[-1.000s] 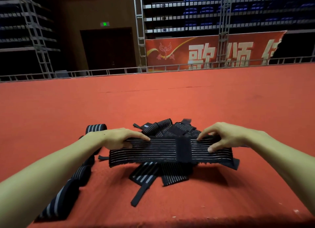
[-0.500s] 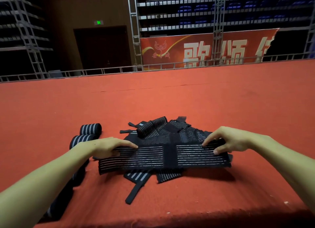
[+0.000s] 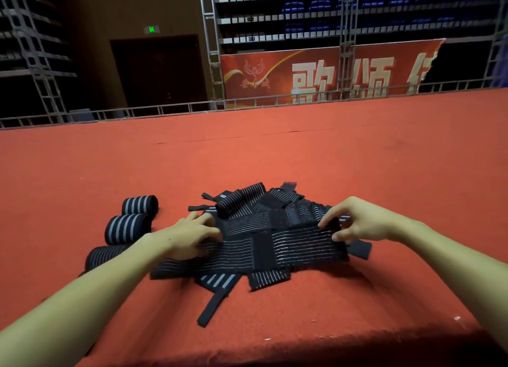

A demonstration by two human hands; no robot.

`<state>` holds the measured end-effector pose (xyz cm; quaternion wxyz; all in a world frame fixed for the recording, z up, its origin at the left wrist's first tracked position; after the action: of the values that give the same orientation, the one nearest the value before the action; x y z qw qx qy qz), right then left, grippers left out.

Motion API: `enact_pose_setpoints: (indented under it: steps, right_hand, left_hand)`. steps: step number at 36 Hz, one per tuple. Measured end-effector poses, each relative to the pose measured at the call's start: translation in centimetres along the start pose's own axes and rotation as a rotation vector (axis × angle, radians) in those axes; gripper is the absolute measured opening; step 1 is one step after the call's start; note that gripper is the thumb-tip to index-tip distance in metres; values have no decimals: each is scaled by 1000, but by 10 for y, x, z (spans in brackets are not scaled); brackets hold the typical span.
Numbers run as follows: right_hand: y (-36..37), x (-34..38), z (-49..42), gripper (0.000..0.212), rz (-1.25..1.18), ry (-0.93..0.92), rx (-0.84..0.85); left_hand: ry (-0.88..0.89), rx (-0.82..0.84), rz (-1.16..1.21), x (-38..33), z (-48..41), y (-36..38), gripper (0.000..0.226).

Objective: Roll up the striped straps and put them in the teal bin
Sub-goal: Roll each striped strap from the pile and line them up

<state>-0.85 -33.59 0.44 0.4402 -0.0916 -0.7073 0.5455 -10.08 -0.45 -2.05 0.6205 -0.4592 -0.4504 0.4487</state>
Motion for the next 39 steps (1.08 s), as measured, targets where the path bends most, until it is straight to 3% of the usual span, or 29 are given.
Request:
enact_pose_setpoints:
  steps: [14, 26, 34, 39]
  right_hand:
    - [4, 54, 8, 18, -512, -28, -222]
    - [18, 79, -4, 18, -961, 38, -369]
    - [23, 100, -10, 27, -1243, 68, -380]
    - [21, 111, -13, 11, -1267, 83, -336]
  left_hand:
    - [448, -542, 742, -130, -31, -62, 22]
    - [414, -751, 888, -114, 4, -76, 22]
    - [384, -750, 1007, -100, 20, -81, 32]
    - [360, -893, 1052, -90, 27, -94, 24]
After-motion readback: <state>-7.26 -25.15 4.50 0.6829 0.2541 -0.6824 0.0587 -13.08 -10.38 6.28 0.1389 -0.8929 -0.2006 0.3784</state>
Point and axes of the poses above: each hand's wrist, its own z-axis away from the middle knuckle, its own y-axis out of the palm, x = y × z, the point moved 5 cm from there along -z, towards the middle knuckle, and after that the axes turned 3 degrees about z, right-handed, at the moved point
